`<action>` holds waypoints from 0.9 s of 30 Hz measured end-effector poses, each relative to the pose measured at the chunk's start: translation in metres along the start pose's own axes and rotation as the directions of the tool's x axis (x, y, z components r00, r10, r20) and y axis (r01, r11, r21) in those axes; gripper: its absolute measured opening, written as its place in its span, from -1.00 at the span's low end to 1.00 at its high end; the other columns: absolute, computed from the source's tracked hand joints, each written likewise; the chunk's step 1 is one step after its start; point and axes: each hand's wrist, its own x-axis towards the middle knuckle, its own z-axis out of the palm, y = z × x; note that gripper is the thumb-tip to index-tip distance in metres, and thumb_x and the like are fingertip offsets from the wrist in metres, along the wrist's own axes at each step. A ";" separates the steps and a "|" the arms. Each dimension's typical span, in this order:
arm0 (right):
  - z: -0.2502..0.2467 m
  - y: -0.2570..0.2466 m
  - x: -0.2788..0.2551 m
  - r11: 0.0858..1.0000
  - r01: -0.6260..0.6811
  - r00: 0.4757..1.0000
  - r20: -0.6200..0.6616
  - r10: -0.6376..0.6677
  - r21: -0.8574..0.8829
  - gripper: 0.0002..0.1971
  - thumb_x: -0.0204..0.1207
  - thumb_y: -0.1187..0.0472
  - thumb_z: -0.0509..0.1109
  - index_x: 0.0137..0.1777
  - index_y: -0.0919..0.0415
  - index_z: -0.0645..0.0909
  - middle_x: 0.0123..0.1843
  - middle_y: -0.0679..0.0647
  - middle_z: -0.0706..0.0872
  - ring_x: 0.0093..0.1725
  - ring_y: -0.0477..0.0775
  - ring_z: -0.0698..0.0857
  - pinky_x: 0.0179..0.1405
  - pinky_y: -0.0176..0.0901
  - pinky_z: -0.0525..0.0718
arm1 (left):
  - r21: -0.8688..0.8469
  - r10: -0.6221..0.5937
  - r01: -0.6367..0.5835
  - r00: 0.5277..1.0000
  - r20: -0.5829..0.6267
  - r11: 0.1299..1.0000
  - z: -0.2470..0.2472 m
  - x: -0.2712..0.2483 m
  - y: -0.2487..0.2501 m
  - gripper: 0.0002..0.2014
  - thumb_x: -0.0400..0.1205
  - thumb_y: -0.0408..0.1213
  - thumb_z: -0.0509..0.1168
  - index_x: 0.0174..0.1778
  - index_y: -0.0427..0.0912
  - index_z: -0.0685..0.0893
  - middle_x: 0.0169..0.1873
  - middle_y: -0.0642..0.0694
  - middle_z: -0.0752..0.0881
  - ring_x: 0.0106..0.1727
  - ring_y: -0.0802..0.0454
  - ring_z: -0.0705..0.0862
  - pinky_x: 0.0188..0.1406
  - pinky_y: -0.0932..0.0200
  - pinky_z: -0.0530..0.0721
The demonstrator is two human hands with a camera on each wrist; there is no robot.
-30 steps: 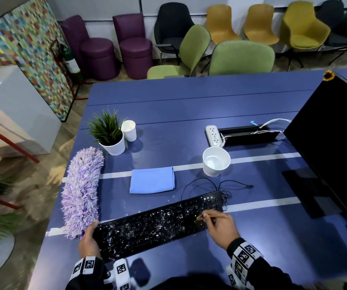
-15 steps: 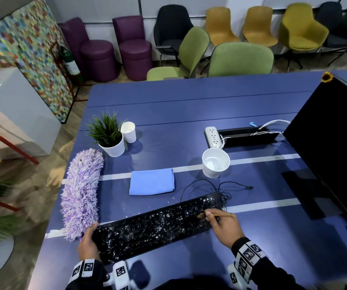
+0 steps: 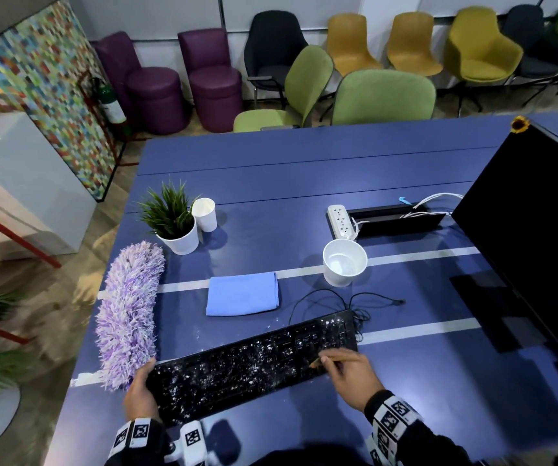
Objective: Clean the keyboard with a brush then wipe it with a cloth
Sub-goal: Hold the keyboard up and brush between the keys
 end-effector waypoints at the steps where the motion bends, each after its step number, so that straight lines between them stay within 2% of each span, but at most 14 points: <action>1: -0.002 -0.001 0.001 1.000 -0.006 1.000 -0.015 0.006 -0.027 -0.68 0.61 -0.02 0.27 -0.11 0.10 0.81 -0.08 -0.25 0.73 -0.05 -0.40 0.63 0.10 -0.73 0.40 | 0.006 -0.007 0.007 1.000 0.008 1.000 0.002 -0.004 0.001 -0.41 -0.04 0.13 0.64 -0.16 -0.10 0.86 -0.03 -0.27 0.80 0.12 -0.30 0.77 0.23 -0.42 0.66; 3: -0.001 -0.001 0.004 0.999 0.000 0.997 0.075 0.003 -0.041 -0.74 0.62 0.09 0.30 -0.08 0.15 0.81 -0.05 -0.18 0.78 -0.03 -0.35 0.65 0.18 -0.58 0.51 | -0.001 -0.004 0.004 1.000 -0.013 1.000 0.003 -0.008 0.003 -0.47 0.02 0.08 0.63 -0.16 -0.11 0.86 -0.06 -0.26 0.80 0.09 -0.26 0.77 0.23 -0.41 0.67; 5: 0.000 -0.005 0.005 0.999 0.030 0.994 0.102 -0.028 -0.019 -0.61 0.62 -0.09 0.22 -0.03 0.13 0.81 0.02 -0.15 0.80 0.01 -0.44 0.61 0.20 -0.64 0.46 | -0.004 0.008 -0.008 1.000 -0.013 1.000 0.004 -0.009 0.003 -0.49 0.04 0.09 0.62 -0.15 -0.08 0.87 -0.03 -0.27 0.80 0.10 -0.24 0.78 0.22 -0.41 0.67; 7: 0.003 -0.004 0.009 0.997 0.028 0.999 0.015 -0.029 0.067 -0.49 0.57 -0.24 0.11 -0.06 0.04 0.81 0.01 -0.20 0.79 0.03 -0.46 0.63 0.15 -0.68 0.44 | 0.006 0.004 -0.004 1.000 -0.004 1.000 0.006 -0.013 0.005 -0.53 0.06 0.09 0.61 -0.16 -0.05 0.87 -0.06 -0.27 0.79 0.08 -0.22 0.78 0.21 -0.40 0.68; 9: 0.000 -0.008 0.008 0.997 0.042 0.996 0.082 -0.047 0.057 -0.60 0.62 -0.14 0.19 -0.05 0.04 0.80 0.03 -0.20 0.80 0.05 -0.35 0.68 0.18 -0.57 0.51 | -0.005 -0.003 0.003 1.000 -0.015 1.000 0.004 -0.009 0.004 -0.58 0.07 0.08 0.59 -0.21 -0.04 0.87 -0.09 -0.25 0.78 0.00 -0.15 0.77 0.21 -0.35 0.69; 11: 0.001 -0.012 0.005 0.997 0.060 0.985 0.160 -0.066 0.039 -0.67 0.65 0.00 0.22 0.00 0.12 0.79 0.07 -0.13 0.80 0.08 -0.26 0.69 0.22 -0.61 0.44 | -0.004 0.006 -0.006 1.000 -0.011 1.000 -0.005 0.009 -0.006 -0.47 0.02 0.17 0.60 -0.13 0.02 0.87 -0.02 -0.24 0.81 0.07 -0.17 0.78 0.22 -0.37 0.68; 14: 0.005 -0.009 0.005 0.992 0.077 0.996 0.043 -0.082 0.102 -0.52 0.58 -0.19 0.15 -0.04 0.10 0.80 -0.01 -0.18 0.78 0.05 -0.44 0.64 0.14 -0.61 0.50 | -0.017 0.011 -0.011 1.000 0.010 1.000 -0.013 0.030 -0.018 -0.27 -0.09 0.26 0.61 -0.03 -0.01 0.85 0.06 -0.26 0.81 0.14 -0.24 0.78 0.20 -0.39 0.69; 17: 0.010 -0.012 0.003 0.993 0.112 0.974 0.193 -0.119 0.048 -0.61 0.61 -0.08 0.22 -0.03 0.13 0.80 -0.03 -0.20 0.76 -0.09 -0.59 0.60 0.07 -0.55 0.56 | -0.015 -0.012 0.012 1.000 0.008 1.000 0.006 -0.016 0.007 -0.36 0.08 0.06 0.61 0.02 -0.23 0.82 -0.03 -0.29 0.79 0.00 -0.22 0.76 0.18 -0.38 0.68; 18: 0.010 -0.012 0.003 0.992 0.118 0.978 0.170 -0.124 0.046 -0.63 0.62 -0.06 0.23 -0.04 0.12 0.81 -0.04 -0.22 0.75 -0.08 -0.58 0.60 0.06 -0.57 0.55 | -0.016 -0.013 0.013 1.000 0.014 1.000 0.009 -0.020 0.009 -0.37 0.10 0.03 0.60 0.03 -0.26 0.81 -0.03 -0.30 0.78 -0.02 -0.22 0.75 0.19 -0.39 0.68; 20: 0.009 -0.009 0.005 0.993 0.106 0.991 0.078 -0.110 0.057 -0.57 0.58 -0.15 0.17 -0.05 0.07 0.81 -0.02 -0.28 0.73 0.01 -0.47 0.63 0.11 -0.59 0.54 | -0.016 -0.014 0.015 1.000 0.022 1.000 0.011 -0.025 0.011 -0.35 0.10 0.04 0.60 0.05 -0.26 0.80 0.01 -0.33 0.79 -0.04 -0.23 0.75 0.20 -0.44 0.66; 22: 0.003 -0.005 0.006 0.996 0.083 0.985 0.154 -0.084 0.011 -0.60 0.60 -0.13 0.20 -0.05 0.09 0.80 0.00 -0.25 0.76 0.02 -0.34 0.68 0.16 -0.46 0.59 | -0.019 -0.011 0.011 1.000 0.011 1.000 0.008 -0.021 0.009 -0.33 0.08 0.05 0.61 0.05 -0.25 0.80 0.05 -0.34 0.79 -0.02 -0.25 0.76 0.21 -0.46 0.65; 23: 0.003 -0.001 0.006 0.997 0.068 0.977 0.206 -0.063 -0.020 -0.66 0.63 -0.04 0.24 -0.08 0.11 0.80 -0.01 -0.21 0.78 0.00 -0.30 0.69 0.18 -0.38 0.60 | -0.022 -0.015 0.015 1.000 0.002 1.000 0.008 -0.019 0.007 -0.33 0.08 0.05 0.61 0.06 -0.25 0.80 0.06 -0.34 0.79 0.00 -0.28 0.76 0.21 -0.46 0.64; 24: 0.001 0.003 0.006 0.998 0.054 0.980 0.193 -0.046 -0.040 -0.71 0.63 0.05 0.26 -0.11 0.11 0.80 -0.04 -0.20 0.79 -0.02 -0.32 0.69 0.17 -0.36 0.61 | -0.019 -0.014 0.014 1.000 0.000 1.000 0.006 -0.016 0.005 -0.32 0.07 0.05 0.62 0.06 -0.24 0.80 0.06 -0.34 0.79 0.05 -0.32 0.77 0.21 -0.46 0.64; 27: -0.005 0.016 0.006 0.999 -0.002 0.995 -0.102 0.005 0.033 -0.79 0.60 0.16 0.33 -0.13 0.08 0.81 -0.09 -0.31 0.74 -0.01 -0.55 0.61 0.13 -0.65 0.49 | 0.000 -0.009 0.009 1.000 0.001 1.000 0.006 -0.012 0.004 -0.30 -0.02 0.09 0.64 0.01 -0.18 0.83 0.08 -0.33 0.79 0.14 -0.36 0.76 0.22 -0.45 0.65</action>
